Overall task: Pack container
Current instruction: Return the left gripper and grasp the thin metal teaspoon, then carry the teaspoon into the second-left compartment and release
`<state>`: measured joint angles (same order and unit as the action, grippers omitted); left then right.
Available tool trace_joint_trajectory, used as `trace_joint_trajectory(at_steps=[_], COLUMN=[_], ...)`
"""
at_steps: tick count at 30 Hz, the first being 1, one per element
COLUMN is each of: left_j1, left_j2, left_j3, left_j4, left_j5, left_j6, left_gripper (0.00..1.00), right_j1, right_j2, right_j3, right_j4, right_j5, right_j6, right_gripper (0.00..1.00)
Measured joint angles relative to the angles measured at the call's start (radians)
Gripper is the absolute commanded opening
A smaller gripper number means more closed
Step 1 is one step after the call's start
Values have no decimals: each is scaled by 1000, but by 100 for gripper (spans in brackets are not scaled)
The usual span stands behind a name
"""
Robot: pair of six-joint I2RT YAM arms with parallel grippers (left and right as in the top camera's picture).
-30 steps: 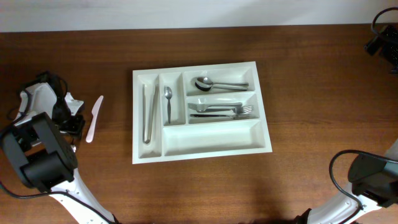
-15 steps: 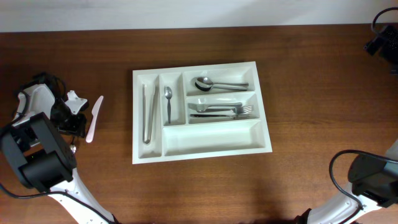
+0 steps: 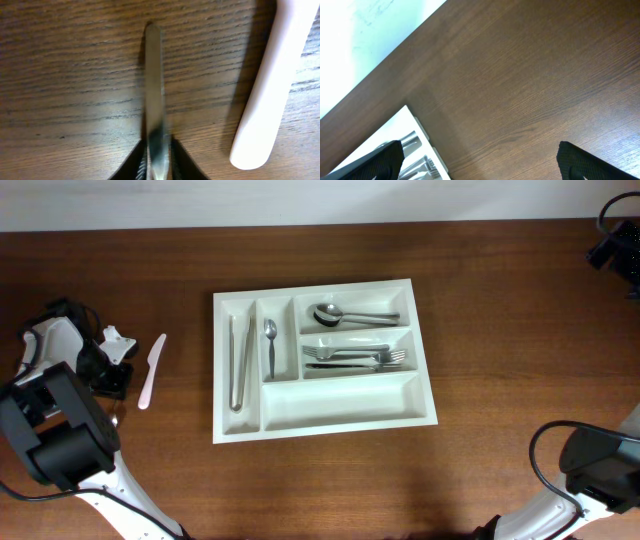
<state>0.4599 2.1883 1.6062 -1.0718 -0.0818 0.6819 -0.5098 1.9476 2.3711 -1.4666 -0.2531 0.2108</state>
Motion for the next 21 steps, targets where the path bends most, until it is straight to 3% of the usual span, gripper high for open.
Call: trace_joint_trajectory(at_steps=[2, 8, 12, 16, 21], left_j1=[0, 0, -1, -11, -62], left_j2=[0, 0, 0, 5, 10], left_j3=[0, 0, 31, 176, 492], left_j4=[0, -23, -121, -282, -502], left_j5=[5, 20, 23, 24, 49], left_j6=[6, 6, -16, -70, -145], left_gripper=[2, 2, 2, 2, 2], right_j1=[0, 0, 0, 0, 0], right_j2=[0, 0, 0, 0, 0], right_j3=[0, 0, 0, 0, 0], right_j4=[0, 0, 0, 0, 0], right_j5=[0, 0, 0, 0, 0], right_j6=[0, 0, 0, 0, 0], right_gripper=[99, 99, 99, 99, 99])
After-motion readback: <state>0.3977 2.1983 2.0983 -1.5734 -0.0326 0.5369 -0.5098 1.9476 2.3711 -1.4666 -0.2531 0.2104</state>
